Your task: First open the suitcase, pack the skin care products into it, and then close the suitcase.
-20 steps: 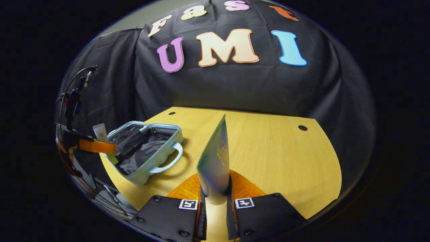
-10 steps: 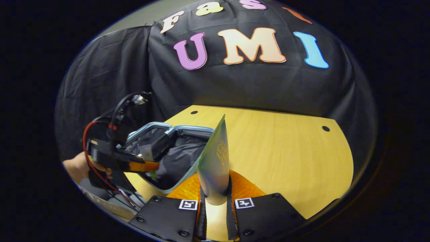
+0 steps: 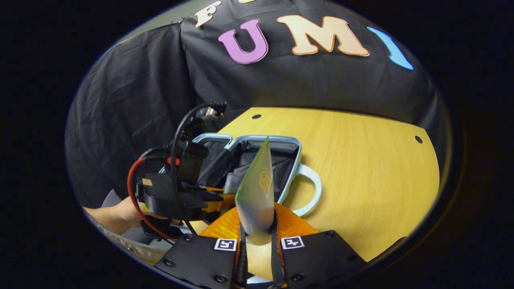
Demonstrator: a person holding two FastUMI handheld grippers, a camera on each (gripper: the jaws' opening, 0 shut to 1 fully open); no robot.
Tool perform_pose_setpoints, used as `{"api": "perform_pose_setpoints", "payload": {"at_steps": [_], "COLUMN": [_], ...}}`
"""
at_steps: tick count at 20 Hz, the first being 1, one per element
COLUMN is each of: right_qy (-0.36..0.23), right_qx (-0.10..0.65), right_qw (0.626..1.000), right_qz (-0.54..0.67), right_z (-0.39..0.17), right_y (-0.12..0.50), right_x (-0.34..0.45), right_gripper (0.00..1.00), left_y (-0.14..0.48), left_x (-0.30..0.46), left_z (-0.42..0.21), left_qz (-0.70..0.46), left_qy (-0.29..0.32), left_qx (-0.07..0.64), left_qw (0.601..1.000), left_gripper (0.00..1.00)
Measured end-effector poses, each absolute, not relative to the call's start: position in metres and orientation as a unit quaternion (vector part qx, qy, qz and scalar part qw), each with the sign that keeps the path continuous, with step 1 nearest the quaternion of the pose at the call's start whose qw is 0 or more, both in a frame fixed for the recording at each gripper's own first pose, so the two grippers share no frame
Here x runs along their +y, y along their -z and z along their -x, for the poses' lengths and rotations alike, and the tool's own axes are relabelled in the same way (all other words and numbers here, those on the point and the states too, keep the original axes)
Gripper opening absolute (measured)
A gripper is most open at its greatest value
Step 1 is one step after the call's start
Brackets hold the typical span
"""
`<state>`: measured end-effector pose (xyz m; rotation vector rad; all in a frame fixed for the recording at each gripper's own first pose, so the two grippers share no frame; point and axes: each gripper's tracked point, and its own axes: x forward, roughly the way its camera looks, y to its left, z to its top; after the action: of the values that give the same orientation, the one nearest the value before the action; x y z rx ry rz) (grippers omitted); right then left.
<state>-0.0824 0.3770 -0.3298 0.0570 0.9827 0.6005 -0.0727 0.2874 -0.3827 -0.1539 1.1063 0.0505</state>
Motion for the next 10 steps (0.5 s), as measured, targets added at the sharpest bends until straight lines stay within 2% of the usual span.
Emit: {"api": "perform_pose_setpoints", "payload": {"at_steps": [1,4,5,6,8,10], "right_qy": [-0.284,-0.285,-0.282,-0.278,-0.266,-0.250], "right_qx": [0.471,0.482,0.488,0.494,0.515,0.536], "right_qw": [0.835,0.828,0.826,0.823,0.814,0.806], "right_qz": [-0.025,-0.028,-0.028,-0.029,-0.035,-0.032], "right_z": [0.086,0.094,0.094,0.095,0.097,0.100], "right_y": [0.335,0.348,0.354,0.361,0.378,0.395], "right_x": [0.383,0.405,0.411,0.416,0.426,0.430], "right_gripper": [0.25,0.25,0.25,0.22,0.26,0.22], "left_y": [0.380,0.353,0.342,0.331,0.311,0.294], "left_x": [0.285,0.283,0.284,0.284,0.294,0.314], "left_z": [0.071,0.056,0.052,0.049,0.042,0.037], "left_qz": [0.080,0.079,0.078,0.079,0.080,0.077], "left_qy": [-0.012,0.025,0.034,0.041,0.044,0.035], "left_qx": [0.518,0.466,0.450,0.435,0.409,0.386], "left_qw": [0.852,0.881,0.889,0.896,0.908,0.919], "left_gripper": [0.21,0.60,0.57,0.67,0.71,0.75]}}
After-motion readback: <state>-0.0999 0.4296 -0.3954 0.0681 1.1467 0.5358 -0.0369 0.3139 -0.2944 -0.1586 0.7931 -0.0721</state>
